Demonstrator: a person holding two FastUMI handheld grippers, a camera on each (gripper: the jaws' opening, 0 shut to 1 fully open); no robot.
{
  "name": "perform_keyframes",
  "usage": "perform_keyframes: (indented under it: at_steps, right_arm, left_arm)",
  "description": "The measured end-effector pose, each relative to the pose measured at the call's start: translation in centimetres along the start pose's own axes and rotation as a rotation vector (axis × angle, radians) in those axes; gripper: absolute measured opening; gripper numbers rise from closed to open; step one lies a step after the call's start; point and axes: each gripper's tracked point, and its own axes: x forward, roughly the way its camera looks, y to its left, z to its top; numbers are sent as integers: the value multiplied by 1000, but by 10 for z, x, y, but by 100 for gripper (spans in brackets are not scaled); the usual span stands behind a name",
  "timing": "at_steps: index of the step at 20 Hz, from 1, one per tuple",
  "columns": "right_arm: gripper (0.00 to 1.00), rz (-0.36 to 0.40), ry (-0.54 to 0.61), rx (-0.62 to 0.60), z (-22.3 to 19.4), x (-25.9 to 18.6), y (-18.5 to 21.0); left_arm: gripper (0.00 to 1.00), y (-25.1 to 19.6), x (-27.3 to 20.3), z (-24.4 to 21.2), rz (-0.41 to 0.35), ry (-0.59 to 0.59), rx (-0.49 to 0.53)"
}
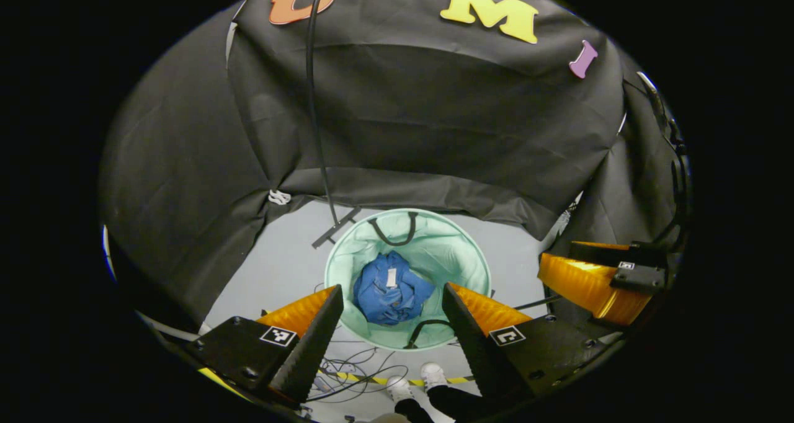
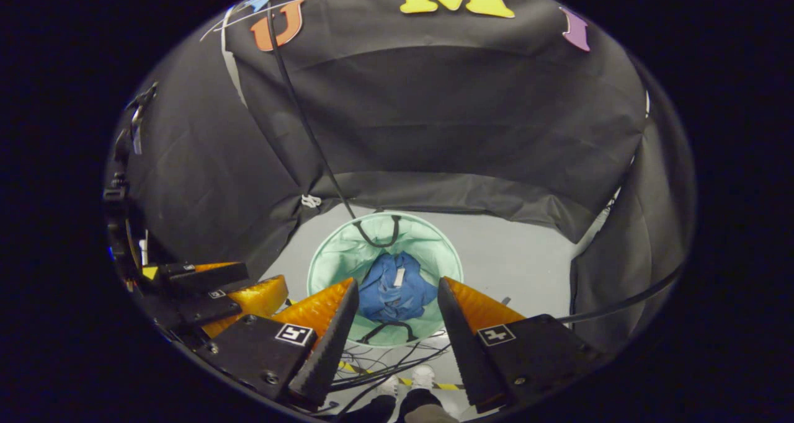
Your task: Grasp the clothes on the hanger with both hands and then place them into the laundry hamper below.
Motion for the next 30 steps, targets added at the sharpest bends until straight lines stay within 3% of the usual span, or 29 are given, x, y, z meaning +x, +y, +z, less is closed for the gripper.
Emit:
perform_keyframes:
  at_steps: [6, 11, 20, 22, 23, 26, 30]
  right_arm:
    - [82, -51, -68, -60, 5, -35, 16]
    - [82, -80, -218, -117, 35, -98, 29]
    - [83, -44, -565, -153, 93, -282, 44]
    - [100, -35, -634, -154, 98, -321, 38]
    - [100, -23, -662, -147, 97, -342, 35]
    - [100, 4, -721, -122, 84, -399, 22]
    - [100, 41, -820, -117, 63, -471, 5]
  left_arm:
    - [100, 16, -43, 8, 25, -92, 0]
    - [100, 23, -94, 51, 23, -244, 37]
    - [97, -10, -248, 148, 13, -585, 103]
    - [97, -20, -286, 149, 21, -646, 116]
    - [100, -25, -305, 149, 33, -675, 123]
    - [92, -36, -359, 143, 95, -741, 126]
    - [94, -46, -431, 121, 155, -786, 76]
